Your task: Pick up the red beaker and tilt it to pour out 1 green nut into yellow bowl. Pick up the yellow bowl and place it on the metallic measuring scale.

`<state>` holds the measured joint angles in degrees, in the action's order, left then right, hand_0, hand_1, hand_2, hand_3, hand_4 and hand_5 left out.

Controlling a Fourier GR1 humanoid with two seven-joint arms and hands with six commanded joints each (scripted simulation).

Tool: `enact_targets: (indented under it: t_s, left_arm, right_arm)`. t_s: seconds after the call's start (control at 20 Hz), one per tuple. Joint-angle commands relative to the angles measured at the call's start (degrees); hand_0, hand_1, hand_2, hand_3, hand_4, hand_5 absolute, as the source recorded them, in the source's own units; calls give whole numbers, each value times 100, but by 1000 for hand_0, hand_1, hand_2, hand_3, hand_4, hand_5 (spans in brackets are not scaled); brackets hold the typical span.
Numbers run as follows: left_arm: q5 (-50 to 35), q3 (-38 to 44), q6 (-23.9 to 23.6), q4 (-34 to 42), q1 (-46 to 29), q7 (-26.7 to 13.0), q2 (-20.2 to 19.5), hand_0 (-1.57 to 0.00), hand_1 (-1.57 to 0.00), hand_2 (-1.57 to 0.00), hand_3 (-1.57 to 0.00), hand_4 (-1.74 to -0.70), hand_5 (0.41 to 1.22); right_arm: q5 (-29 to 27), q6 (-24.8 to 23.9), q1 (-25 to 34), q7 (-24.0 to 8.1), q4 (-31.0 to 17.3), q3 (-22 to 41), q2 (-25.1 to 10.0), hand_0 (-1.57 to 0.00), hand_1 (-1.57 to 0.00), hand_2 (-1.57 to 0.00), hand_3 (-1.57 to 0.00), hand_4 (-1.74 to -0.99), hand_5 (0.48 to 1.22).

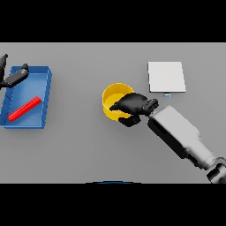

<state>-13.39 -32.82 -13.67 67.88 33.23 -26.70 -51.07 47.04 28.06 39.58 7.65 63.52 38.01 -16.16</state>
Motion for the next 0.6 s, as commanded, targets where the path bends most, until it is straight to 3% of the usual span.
enact_targets:
  t_s: [0.0, 0.1, 0.15, 0.25, 0.35, 0.55]
  left_arm:
    - [0, 16, -16, 33, -21, -17, -49, 1, 1, 1, 1, -795, 725]
    - [6, 5, -55, 91, -26, -53, -41, 1, 1, 1, 1, -800, 727]
    - [9, 7, -45, 99, -53, -85, -96, 1, 1, 1, 1, -799, 728]
    - [17, -9, -70, 165, -69, -144, -112, 1, 1, 1, 1, -799, 727]
    - [-25, 25, -61, 121, -76, -53, -76, 1, 1, 1, 1, -802, 725]
    - [-21, 10, -96, 252, -64, -174, -116, 1, 1, 1, 1, -805, 725]
  right_arm:
    - [4, -16, -36, 35, -28, 18, -20, -721, -664, -624, -472, -1488, 1016]
    - [-91, 184, -2, 85, -1, 36, -78, -1027, -991, -965, -691, -1571, 1090]
    - [-151, 336, 53, 87, -18, 33, -81, -1136, -1107, -1086, -867, -1604, 1116]
    - [-201, 367, 6, 17, 65, 39, -112, -1292, -1274, -1261, -1019, -1649, 1154]
    - [-250, 390, -45, -48, 191, 54, -168, -1393, -1381, -1314, -1142, -1682, 1178]
    - [-340, 412, -40, -83, 323, 20, -237, -1498, -1493, -1453, -1181, -1717, 1203]
